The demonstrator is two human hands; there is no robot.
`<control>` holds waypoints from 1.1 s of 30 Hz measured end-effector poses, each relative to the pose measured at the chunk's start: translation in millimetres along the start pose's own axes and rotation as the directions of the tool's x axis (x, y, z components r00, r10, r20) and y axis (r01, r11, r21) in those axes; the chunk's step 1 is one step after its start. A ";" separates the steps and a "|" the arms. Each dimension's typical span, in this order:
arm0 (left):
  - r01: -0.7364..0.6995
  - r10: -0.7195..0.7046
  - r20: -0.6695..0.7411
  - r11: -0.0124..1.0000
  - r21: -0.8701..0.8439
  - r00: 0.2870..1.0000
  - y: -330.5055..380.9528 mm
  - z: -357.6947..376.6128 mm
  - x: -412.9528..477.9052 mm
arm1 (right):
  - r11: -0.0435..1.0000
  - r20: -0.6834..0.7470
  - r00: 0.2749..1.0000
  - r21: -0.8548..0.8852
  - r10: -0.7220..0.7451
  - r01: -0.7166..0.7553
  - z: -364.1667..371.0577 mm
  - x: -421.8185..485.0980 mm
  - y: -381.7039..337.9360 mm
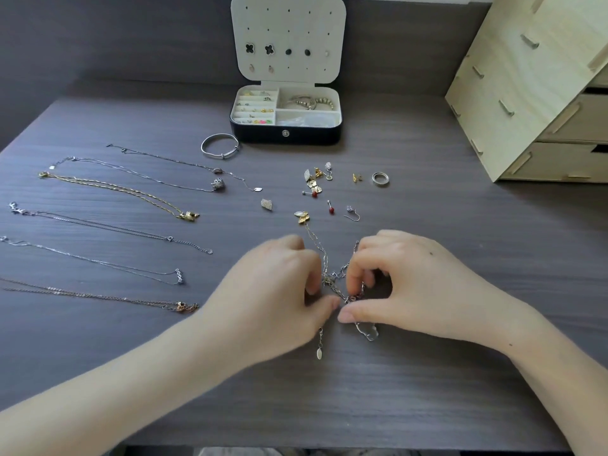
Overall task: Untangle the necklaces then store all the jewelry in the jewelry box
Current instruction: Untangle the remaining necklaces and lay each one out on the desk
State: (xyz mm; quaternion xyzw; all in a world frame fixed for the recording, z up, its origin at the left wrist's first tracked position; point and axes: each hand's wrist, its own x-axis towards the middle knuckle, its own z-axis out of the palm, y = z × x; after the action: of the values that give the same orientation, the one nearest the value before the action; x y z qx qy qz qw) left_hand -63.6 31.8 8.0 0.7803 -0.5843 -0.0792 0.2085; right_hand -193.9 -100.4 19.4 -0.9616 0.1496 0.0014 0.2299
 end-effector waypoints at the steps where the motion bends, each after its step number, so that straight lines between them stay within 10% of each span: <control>1: -0.002 0.002 0.015 1.000 -0.012 1.000 0.7 0.9 -2.4 | 1.000 0.021 1.000 -0.002 -0.003 0.003 -1.0 -0.6 0.0; 21: -0.157 0.150 0.049 0.963 0.218 0.988 -23.0 -6.0 14.6 | 1.000 0.221 0.975 -0.011 0.003 0.000 -24.6 -11.3 20.8; 33: -0.223 0.226 0.083 0.974 -0.052 0.971 -11.0 3.5 14.6 | 0.998 0.023 1.000 -0.061 -0.017 0.019 -9.2 -6.2 1.1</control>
State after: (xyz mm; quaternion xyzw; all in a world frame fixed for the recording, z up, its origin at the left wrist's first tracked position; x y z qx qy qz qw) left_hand -50.7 19.7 2.0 0.7004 -0.6755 -0.1019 0.2067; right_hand -200.8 -103.6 27.5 -0.9694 0.1383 0.0145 0.2022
